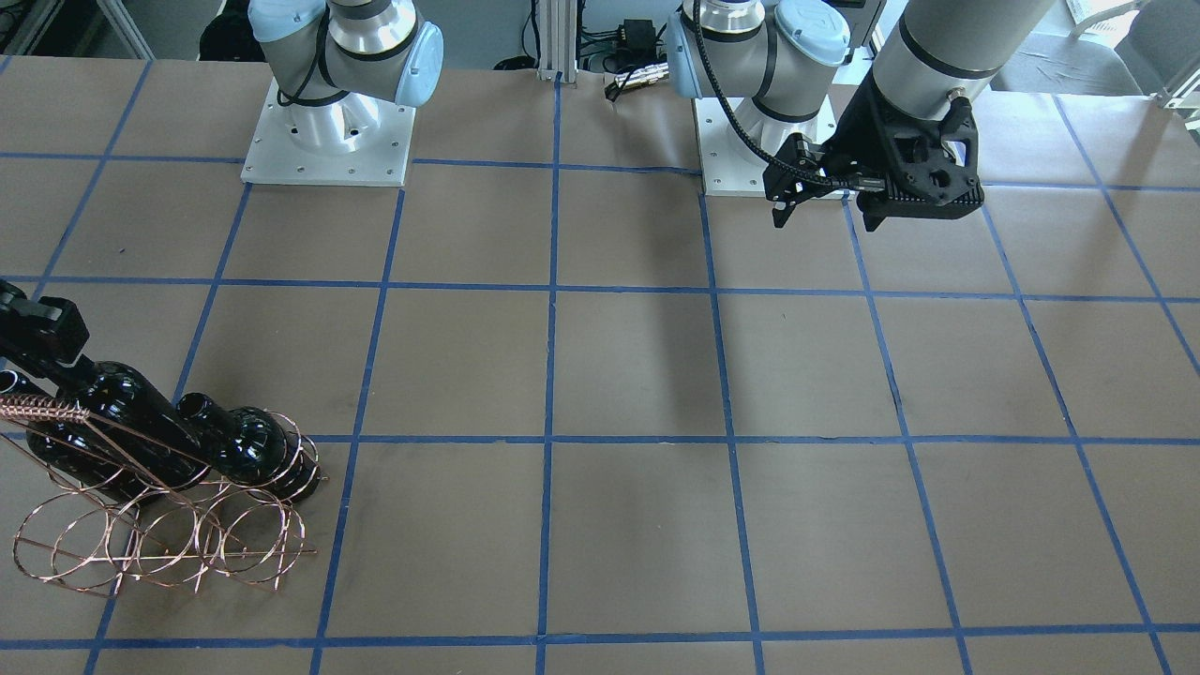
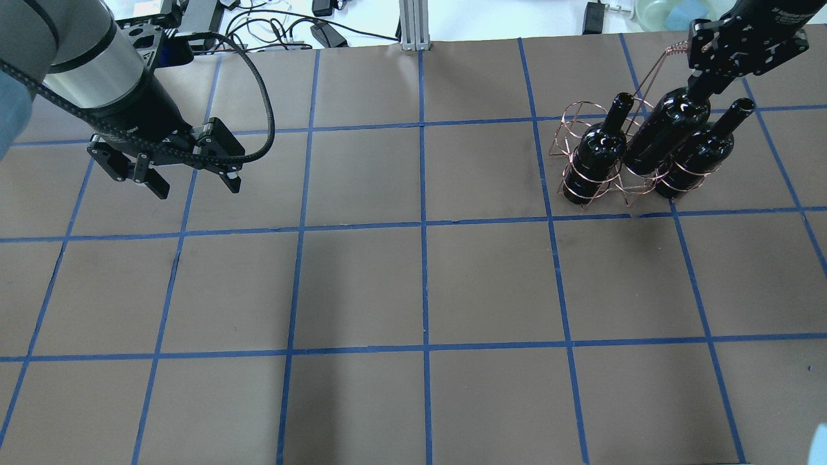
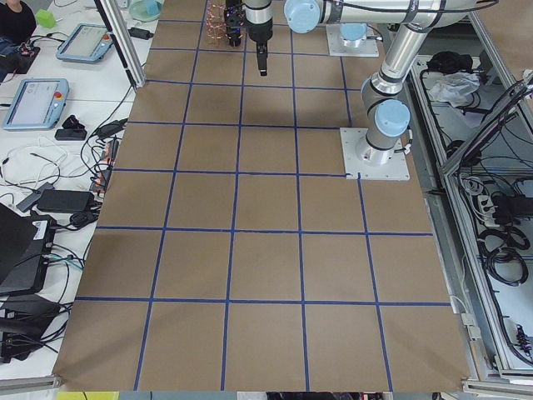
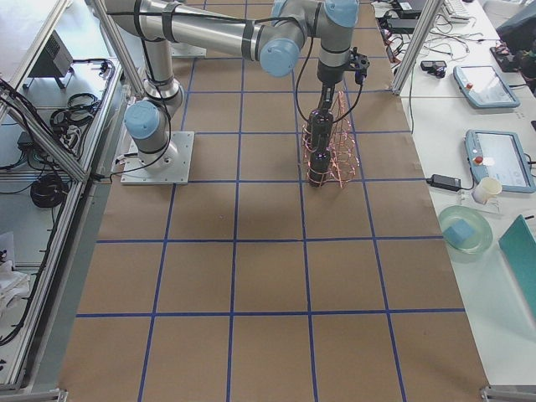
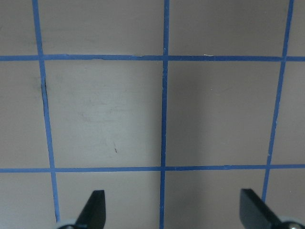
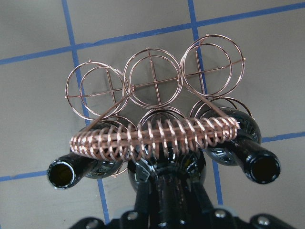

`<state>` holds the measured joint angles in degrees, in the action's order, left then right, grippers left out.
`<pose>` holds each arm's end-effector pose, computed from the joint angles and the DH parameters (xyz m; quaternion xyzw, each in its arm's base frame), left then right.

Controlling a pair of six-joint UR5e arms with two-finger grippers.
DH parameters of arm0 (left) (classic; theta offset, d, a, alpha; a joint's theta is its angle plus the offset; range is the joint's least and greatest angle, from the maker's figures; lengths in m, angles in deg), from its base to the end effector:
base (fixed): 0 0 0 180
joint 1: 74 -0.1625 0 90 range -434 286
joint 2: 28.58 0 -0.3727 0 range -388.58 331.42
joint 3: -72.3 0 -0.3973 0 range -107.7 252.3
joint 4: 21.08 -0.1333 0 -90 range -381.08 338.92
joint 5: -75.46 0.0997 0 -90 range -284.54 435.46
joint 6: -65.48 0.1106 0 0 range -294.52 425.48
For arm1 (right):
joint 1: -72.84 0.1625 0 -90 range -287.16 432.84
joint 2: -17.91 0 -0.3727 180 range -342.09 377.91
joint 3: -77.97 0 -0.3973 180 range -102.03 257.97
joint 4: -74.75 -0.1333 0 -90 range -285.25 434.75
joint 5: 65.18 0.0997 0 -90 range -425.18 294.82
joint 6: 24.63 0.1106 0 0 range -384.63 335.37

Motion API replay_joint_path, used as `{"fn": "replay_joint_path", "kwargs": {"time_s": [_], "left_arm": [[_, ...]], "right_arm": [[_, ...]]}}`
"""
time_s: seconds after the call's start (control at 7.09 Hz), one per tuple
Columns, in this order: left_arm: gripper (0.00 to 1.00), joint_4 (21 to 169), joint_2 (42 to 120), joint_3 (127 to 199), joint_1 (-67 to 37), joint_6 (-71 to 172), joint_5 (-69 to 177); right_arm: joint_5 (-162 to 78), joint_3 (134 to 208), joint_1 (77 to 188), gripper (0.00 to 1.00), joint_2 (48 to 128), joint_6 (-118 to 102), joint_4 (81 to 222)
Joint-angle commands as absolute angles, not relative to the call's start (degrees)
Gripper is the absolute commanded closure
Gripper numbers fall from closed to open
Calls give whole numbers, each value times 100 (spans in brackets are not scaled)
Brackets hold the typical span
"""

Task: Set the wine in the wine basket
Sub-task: 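Lower the bottle into the empty basket slot with the right gripper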

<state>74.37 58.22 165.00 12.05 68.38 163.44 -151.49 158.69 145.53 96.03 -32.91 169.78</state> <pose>-0.1048 -0.4746 0.4194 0.0099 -0.9989 -0.0420 0.0202 -0.0379 -0.5935 0.4032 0.0780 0.9962 -0.0278 0.0267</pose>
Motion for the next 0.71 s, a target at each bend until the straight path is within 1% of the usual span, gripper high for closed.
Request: {"fn": "replay_joint_path", "kwargs": {"time_s": [0.0,0.28,0.42,0.56], "left_arm": [[0,7437,5825,16503,1205,6838,16344],[0,7437,5834,16503,1205,6838,16344],[0,7437,5834,16503,1205,6838,16344],[0,7437,5834,16512,1205,6838,16344]], "right_arm": [[-15166,15874,14553,100,9386,-3342,17055],[-15149,15883,14553,100,9323,-3360,17038],[-15149,16031,14553,100,9315,-3368,17055],[-15149,16232,14553,100,9315,-3360,17455]]}}
